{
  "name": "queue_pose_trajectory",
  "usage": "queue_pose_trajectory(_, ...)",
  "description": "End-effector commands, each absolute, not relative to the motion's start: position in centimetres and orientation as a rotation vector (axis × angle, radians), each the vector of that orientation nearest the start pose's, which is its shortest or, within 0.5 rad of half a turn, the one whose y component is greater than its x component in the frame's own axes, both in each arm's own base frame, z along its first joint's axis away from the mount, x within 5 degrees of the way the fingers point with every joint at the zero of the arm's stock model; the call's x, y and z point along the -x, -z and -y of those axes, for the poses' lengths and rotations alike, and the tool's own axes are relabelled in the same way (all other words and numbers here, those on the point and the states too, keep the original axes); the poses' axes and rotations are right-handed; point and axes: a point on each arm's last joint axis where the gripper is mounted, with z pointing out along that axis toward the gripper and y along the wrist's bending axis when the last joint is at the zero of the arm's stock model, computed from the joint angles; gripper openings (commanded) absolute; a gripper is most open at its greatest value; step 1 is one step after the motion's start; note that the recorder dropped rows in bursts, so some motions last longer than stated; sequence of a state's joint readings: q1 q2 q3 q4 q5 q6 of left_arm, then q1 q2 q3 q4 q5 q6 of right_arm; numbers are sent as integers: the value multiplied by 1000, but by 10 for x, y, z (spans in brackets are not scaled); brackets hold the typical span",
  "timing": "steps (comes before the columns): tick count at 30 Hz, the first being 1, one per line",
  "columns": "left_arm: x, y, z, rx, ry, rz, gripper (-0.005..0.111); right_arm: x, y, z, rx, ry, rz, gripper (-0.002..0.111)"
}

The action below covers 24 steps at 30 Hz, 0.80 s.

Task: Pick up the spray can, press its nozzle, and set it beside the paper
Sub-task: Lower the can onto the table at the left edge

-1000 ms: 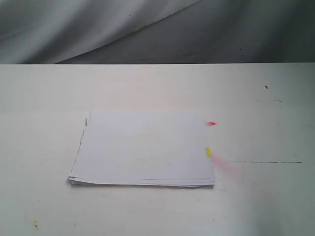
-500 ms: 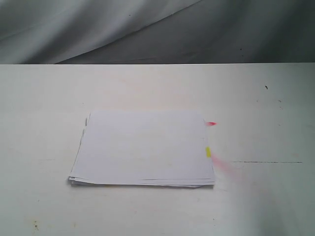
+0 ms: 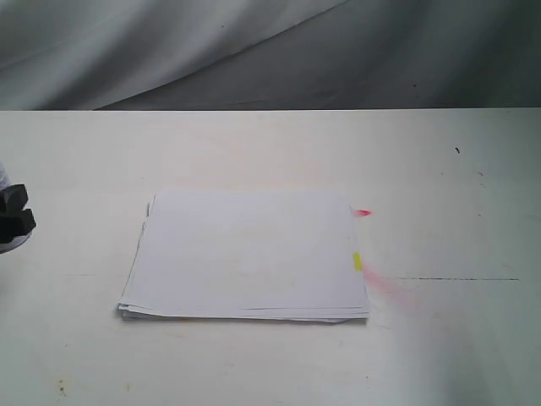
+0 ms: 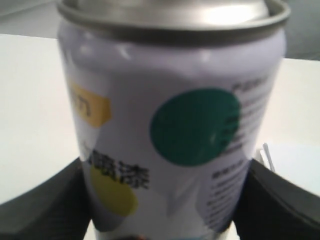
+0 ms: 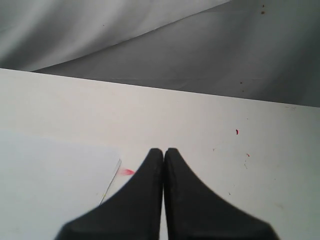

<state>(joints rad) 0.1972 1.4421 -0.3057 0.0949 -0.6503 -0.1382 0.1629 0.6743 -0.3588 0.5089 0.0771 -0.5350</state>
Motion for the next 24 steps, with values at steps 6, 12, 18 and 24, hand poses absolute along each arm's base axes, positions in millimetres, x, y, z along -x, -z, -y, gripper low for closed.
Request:
queue_pose_trajectory(6,-243,-133,-44,178,-61,-1917,0,-137,-268,-26,206,-120,-1845,0)
queue_pose_trajectory(12,-246,-113,-43,166,-43,-1937,0,-137,-268,-26,209,-117,-1844,0)
queue_pose_trajectory(18,-247,-97,-43,170,-35,-1940,0,-137,-268,-26,217,-111,-1843,0)
queue_pose_trajectory(24,-248,-88,-43,149,-46,-1919,0,-137,-268,-26,226,-105,-1842,0)
